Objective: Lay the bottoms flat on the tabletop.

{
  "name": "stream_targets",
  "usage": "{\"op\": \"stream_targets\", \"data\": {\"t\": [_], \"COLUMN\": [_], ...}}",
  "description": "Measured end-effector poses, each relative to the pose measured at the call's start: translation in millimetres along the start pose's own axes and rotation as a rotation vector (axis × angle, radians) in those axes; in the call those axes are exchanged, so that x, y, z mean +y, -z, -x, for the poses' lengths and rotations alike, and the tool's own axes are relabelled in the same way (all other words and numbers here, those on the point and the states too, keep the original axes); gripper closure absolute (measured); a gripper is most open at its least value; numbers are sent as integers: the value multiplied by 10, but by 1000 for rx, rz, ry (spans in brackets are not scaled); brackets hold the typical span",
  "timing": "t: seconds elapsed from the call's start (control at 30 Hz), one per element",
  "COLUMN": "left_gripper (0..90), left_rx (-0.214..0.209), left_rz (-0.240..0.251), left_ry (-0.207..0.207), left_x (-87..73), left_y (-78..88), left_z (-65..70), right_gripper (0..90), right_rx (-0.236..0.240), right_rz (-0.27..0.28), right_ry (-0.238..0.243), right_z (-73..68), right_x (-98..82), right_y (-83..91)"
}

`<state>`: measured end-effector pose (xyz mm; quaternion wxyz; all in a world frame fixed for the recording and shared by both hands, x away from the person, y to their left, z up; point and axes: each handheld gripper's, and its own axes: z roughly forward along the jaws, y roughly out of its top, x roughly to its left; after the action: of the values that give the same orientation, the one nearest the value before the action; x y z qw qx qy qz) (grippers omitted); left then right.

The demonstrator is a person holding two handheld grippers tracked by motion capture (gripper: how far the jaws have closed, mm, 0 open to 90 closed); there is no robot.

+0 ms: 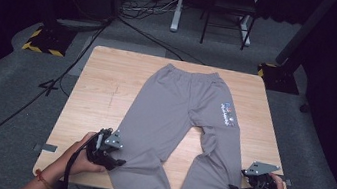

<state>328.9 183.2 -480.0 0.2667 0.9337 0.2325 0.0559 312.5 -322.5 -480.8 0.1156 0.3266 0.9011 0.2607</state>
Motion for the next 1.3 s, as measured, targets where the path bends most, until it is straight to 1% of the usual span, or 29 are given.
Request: {"op": "stream_targets", "data": {"t": [0.03, 0.07, 0.13, 0.17, 0.2, 0.23, 0.27, 0.3, 0.33, 0.37, 0.4, 0.43, 0.47, 0.5, 0.53, 0.57, 0.6, 0.67, 0.73, 0.77, 0.83, 0.87, 0.93, 0.97, 1.0, 1.03, 1.1, 1.27, 1.3], "left_gripper": [407, 380, 338, 322, 309, 299, 297, 300, 300, 300, 304, 298, 299, 312, 313, 307, 310, 308, 307, 307, 300, 306, 309, 310, 318, 316, 317, 317, 318], "left_rx": [-6, -12, -9, -9, -3, -4, -10, 2, 24, 63, 78, 81, 91, 107, 112, 101, 97, 101, 84, 69, 52, 56, 70, 85, 115, 116, 151, 252, 262], "left_rz": [8, 34, 78, 106, 140, 163, 194, 215, 215, 213, 195, 189, 191, 193, 191, 196, 196, 196, 208, 217, 259, 265, 264, 249, 241, 237, 241, 243, 243], "left_ry": [2, 10, 29, 26, 26, 30, 38, 38, 27, 19, 31, 37, 42, 51, 64, 86, 106, 149, 177, 196, 214, 207, 189, 164, 141, 142, 175, 321, 339], "left_x": [-4, 9, 73, 134, 228, 287, 375, 493, 567, 666, 768, 866, 958, 1047, 1133, 1212, 1280, 1396, 1442, 1458, 1464, 1475, 1502, 1523, 1545, 1564, 1593, 1625, 1630], "left_y": [5, 5, -10, -21, -36, -47, -67, -105, -142, -211, -296, -386, -466, -545, -621, -696, -762, -907, -996, -1047, -1096, -1114, -1136, -1148, -1165, -1174, -1191, -1204, -1205], "left_z": [20, 30, 11, -12, -53, -88, -146, -234, -294, -375, -465, -559, -649, -737, -827, -918, -1001, -1143, -1216, -1251, -1276, -1282, -1287, -1287, -1290, -1318, -1420, -1780, -1824], "right_gripper": [245, 249, 275, 278, 279, 287, 292, 306, 306, 311, 312, 320, 330, 332, 333, 333, 333, 329, 323, 325, 326, 316, 314, 314, 313, 300, 288, 268, 254], "right_rx": [-1, -7, -11, -14, -25, -58, -71, -103, -103, -123, -140, -144, -154, -160, -158, -173, -181, -135, -136, -118, -87, -74, -72, -76, -100, -118, -112, -135, -134], "right_rz": [-8, 6, 101, 126, 142, 160, 169, 171, 171, 168, 160, 156, 160, 159, 159, 160, 177, 222, 239, 242, 256, 261, 276, 272, 262, 253, 253, 260, 260], "right_ry": [9, 13, -15, -18, -8, 6, 8, 16, 16, 14, 13, 1, -13, -41, -68, -77, -86, -150, -163, -172, -200, -208, -219, -217, -201, -189, -179, -195, -197], "right_z": [1, 7, 61, 81, 107, 146, 172, 283, 283, 333, 409, 492, 578, 661, 744, 817, 883, 1027, 1102, 1138, 1197, 1215, 1239, 1252, 1256, 1260, 1297, 1421, 1447], "right_x": [-3, 4, 62, 98, 161, 255, 316, 511, 511, 577, 660, 741, 815, 885, 951, 1010, 1059, 1145, 1211, 1244, 1293, 1311, 1374, 1415, 1459, 1507, 1608, 1805, 1840], "right_y": [15, 31, 77, 80, 75, 53, 30, -90, -90, -149, -234, -323, -412, -495, -572, -642, -705, -828, -915, -967, -1069, -1122, -1190, -1215, -1247, -1279, -1349, -1496, -1520]}}
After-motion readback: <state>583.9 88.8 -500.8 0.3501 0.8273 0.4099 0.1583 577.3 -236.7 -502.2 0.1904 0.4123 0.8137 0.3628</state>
